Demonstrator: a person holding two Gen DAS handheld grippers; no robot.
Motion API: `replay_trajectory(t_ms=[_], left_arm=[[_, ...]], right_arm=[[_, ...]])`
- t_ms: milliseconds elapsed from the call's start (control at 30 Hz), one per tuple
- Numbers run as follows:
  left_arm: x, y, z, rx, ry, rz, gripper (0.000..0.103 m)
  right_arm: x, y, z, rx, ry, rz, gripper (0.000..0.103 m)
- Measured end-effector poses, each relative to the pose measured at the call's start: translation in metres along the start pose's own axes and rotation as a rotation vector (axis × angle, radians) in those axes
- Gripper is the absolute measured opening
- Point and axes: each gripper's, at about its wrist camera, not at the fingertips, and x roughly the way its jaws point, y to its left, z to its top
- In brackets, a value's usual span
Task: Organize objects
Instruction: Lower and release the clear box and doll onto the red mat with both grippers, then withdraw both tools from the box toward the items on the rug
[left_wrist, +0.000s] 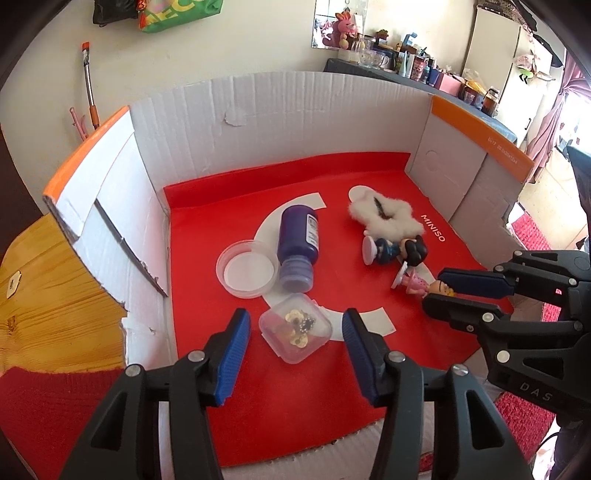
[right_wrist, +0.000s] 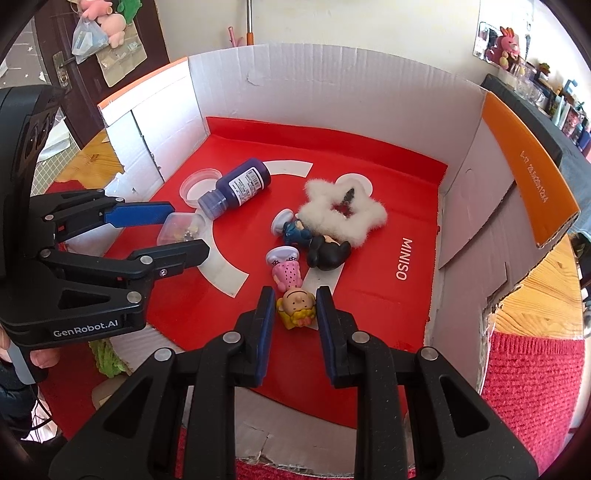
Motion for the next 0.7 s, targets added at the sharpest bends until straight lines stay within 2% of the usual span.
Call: replay_trajectory(t_ms=[67, 167, 467, 533, 600, 700], left_arm=[[-0.004, -0.001, -0.001, 0.004, -0.01, 0.006, 0.057], [-0.012, -0.002, -0.002, 0.009, -0.036, 0.027, 0.066], [-0.024, 0.002, -0.006, -0.006, -0.055, 0.027, 0.067], [-0.026, 0.002, -0.008, -0.01, -0.058, 0.025, 0.067], [-0.029, 0.003, -0.008, -0.014, -0.063, 0.024, 0.069], [-0.032, 0.003, -0.009, -0.017, -0.069, 0.022, 0.069]], right_arm=[[0.0, 0.002, 0.0, 0.002, 0.0, 0.005, 0.022], [-0.002, 0.002, -0.001, 0.005, -0.004, 0.007, 0.022], [-0.007, -0.004, -0.01, 0.006, -0.008, 0.003, 0.023], [-0.009, -0.004, -0.013, 0.006, -0.006, -0.002, 0.03], [-0.01, -0.004, -0.015, 0.01, -0.011, -0.004, 0.059], [-0.015, -0.001, -0.017, 0.006, -0.027, -0.006, 0.06]])
